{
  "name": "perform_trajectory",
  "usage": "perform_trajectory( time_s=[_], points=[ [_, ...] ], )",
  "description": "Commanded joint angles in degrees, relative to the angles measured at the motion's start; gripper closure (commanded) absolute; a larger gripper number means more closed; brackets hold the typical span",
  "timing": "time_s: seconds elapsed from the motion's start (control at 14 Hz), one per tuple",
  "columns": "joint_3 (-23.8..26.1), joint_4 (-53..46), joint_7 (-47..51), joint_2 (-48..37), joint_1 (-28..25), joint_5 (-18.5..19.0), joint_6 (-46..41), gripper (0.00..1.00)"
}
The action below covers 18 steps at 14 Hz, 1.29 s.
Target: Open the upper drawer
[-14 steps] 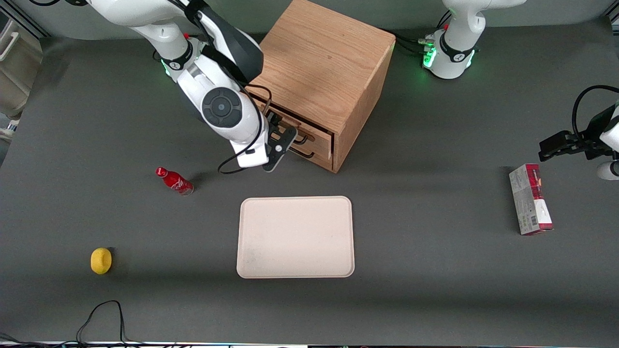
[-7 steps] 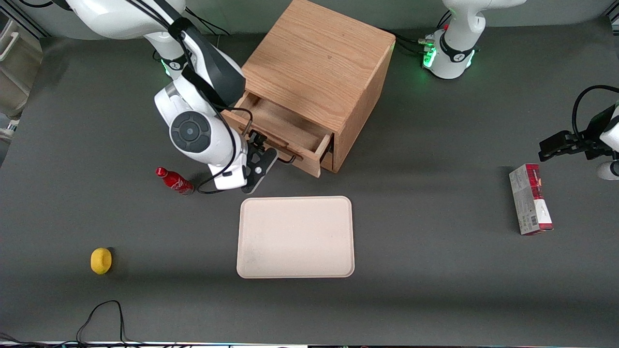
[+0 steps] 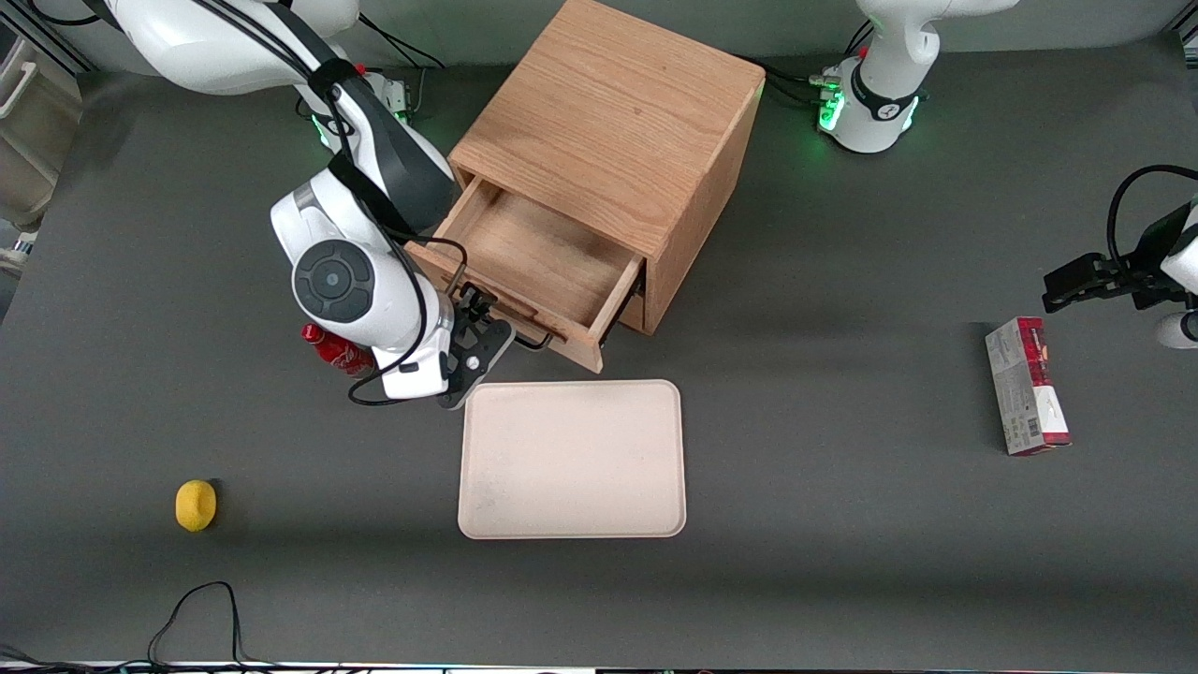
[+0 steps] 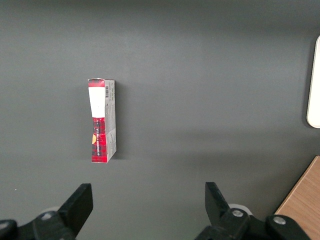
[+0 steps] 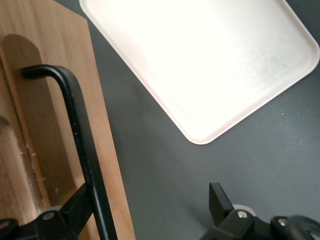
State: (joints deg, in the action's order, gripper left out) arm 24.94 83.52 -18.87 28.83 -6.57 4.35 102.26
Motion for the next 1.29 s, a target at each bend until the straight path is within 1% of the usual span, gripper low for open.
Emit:
perform_trajectory(
  time_s=[0.0, 0.14, 0.21, 0.57, 0.71, 0.79, 0.93, 1.07, 1.14, 1.21],
  points=[
    [-1.4, -5.8, -4.5, 3.9, -0.4, 1.1, -0.5, 0.0],
    [-4.0, -6.5, -5.3, 3.9, -0.4, 0.7, -0.7, 0.0],
    [-4.5, -6.5, -5.3, 3.9, -0.4, 0.5, -0.7, 0.0],
    [-4.6, -8.6, -5.0, 3.8, -0.4, 1.0, -0.7, 0.0],
    [-4.8, -8.9, -3.9, 2.8, -0.3, 0.2, -1.2, 0.0],
    [-4.9, -8.9, -1.2, 2.1, -0.2, -0.1, -1.8, 0.0],
    [-6.6, -8.6, 10.7, -3.0, -0.1, -2.1, -6.6, 0.0],
    [-10.3, -8.8, 23.0, -6.3, -0.1, -3.4, -13.4, 0.0],
    [-12.8, -8.8, 29.5, -8.6, -0.2, -3.3, -14.8, 0.0],
    [-14.8, -9.2, 34.2, -9.1, -0.2, -1.9, -15.5, 0.0]
  ],
)
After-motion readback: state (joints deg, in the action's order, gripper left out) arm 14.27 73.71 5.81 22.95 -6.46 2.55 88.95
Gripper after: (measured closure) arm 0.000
